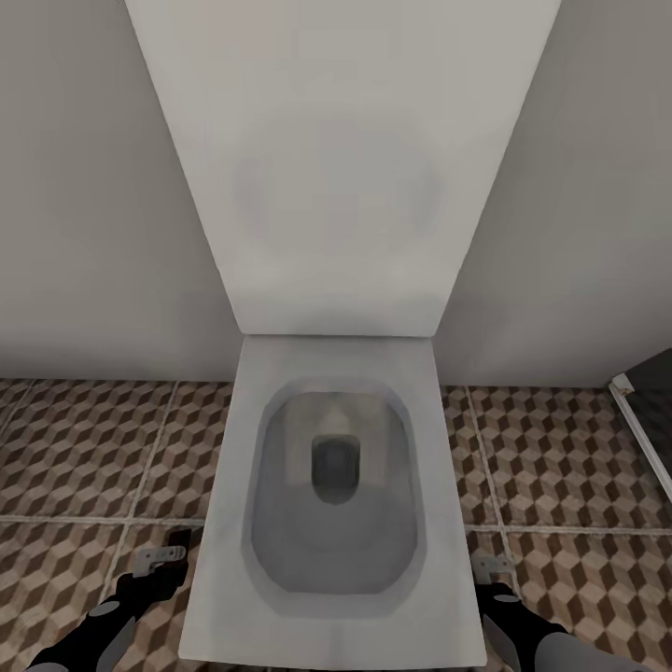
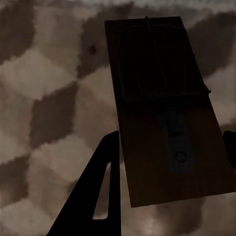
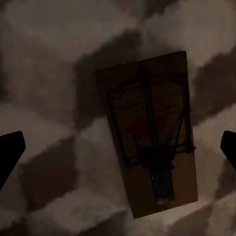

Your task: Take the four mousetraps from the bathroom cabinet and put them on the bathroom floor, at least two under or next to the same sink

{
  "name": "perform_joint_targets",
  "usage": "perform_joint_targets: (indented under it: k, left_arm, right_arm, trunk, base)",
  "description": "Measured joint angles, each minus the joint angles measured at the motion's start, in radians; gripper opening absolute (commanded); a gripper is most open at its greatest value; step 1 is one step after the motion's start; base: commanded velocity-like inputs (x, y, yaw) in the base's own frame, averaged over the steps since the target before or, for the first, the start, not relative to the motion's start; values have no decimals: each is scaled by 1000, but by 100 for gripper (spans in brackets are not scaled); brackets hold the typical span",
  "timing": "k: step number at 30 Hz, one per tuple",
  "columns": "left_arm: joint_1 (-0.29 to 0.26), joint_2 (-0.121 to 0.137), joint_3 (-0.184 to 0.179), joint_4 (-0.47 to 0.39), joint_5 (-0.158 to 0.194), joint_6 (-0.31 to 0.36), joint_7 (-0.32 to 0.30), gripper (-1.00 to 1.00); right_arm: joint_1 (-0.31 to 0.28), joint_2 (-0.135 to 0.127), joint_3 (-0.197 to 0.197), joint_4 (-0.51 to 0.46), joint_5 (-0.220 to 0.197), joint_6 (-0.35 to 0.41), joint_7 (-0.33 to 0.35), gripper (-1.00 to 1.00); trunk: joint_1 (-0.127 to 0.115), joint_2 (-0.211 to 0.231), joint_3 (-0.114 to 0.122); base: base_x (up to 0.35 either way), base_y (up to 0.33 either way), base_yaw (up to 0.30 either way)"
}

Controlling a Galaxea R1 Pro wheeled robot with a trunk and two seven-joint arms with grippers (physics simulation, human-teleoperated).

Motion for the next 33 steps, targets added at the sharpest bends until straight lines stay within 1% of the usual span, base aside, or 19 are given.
perform_joint_targets:
  k: [28, 33]
  left_arm:
    - [0, 0, 0, 0, -1, 0, 1, -100]
    - [0, 0, -8, -2, 0, 0, 11, -100]
  right_arm:
    - [0, 0, 0, 0, 0, -1, 0, 100]
    - [0, 0, 0, 0, 0, -1, 0, 100]
  trunk:
    - [0, 0, 0]
    - [0, 0, 0]
  base:
    - [0, 0, 0]
    - [0, 0, 0]
